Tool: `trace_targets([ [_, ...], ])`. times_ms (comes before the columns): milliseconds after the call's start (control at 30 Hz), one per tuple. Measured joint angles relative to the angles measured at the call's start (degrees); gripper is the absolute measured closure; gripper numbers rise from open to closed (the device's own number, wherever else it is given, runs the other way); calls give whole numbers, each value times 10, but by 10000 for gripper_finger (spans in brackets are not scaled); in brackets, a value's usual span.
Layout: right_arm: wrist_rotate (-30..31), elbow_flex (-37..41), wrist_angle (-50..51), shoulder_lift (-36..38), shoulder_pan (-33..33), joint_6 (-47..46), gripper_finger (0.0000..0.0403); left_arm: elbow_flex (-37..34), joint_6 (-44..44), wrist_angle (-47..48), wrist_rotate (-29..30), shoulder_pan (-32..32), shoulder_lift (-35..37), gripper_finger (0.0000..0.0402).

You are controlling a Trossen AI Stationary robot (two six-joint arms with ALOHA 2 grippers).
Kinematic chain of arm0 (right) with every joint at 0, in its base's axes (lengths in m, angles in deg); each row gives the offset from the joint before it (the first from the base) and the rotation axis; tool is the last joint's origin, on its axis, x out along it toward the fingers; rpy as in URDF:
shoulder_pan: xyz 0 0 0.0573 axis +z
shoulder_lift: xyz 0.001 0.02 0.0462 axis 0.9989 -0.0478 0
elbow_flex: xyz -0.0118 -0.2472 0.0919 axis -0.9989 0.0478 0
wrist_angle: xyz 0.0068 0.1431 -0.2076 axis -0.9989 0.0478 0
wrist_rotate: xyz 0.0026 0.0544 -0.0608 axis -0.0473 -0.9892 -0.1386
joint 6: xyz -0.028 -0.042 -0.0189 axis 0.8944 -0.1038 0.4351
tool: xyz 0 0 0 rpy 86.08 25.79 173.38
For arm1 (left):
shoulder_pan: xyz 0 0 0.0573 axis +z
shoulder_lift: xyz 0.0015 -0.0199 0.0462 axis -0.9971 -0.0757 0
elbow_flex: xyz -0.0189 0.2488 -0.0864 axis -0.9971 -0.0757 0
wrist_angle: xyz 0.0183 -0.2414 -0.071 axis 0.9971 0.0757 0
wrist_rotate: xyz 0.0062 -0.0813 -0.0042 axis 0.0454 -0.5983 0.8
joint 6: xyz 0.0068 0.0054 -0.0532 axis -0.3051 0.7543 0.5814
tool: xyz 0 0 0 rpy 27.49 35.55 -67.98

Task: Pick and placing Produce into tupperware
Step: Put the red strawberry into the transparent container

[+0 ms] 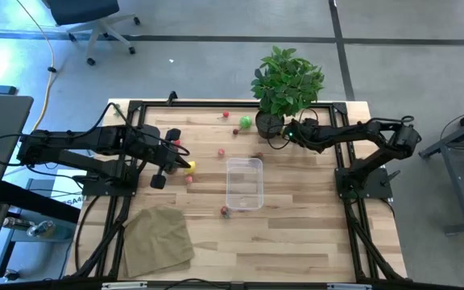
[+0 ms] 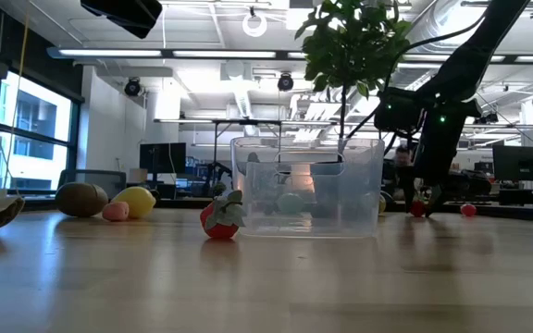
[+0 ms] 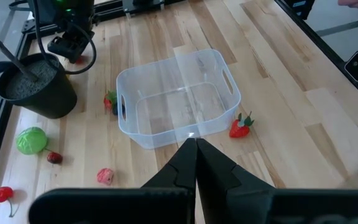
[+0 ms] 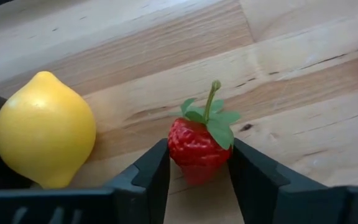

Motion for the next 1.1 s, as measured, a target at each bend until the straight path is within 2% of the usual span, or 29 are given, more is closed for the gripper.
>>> trace_targets([
  [133, -13, 1, 2, 9, 0, 19, 269, 0, 0, 0, 0, 0, 0, 401],
  [367, -84, 2, 47, 50, 18, 69, 269, 0, 0, 0, 0, 0, 0, 401],
  [700, -143, 2, 131, 114, 106, 152, 270, 0, 0, 0, 0, 0, 0, 401],
  [933, -199, 2, 134, 164, 174, 235, 270, 0, 0, 0, 0, 0, 0, 401],
  [1100, -216, 2, 132, 216, 224, 251, 270, 0, 0, 0, 0, 0, 0, 401],
])
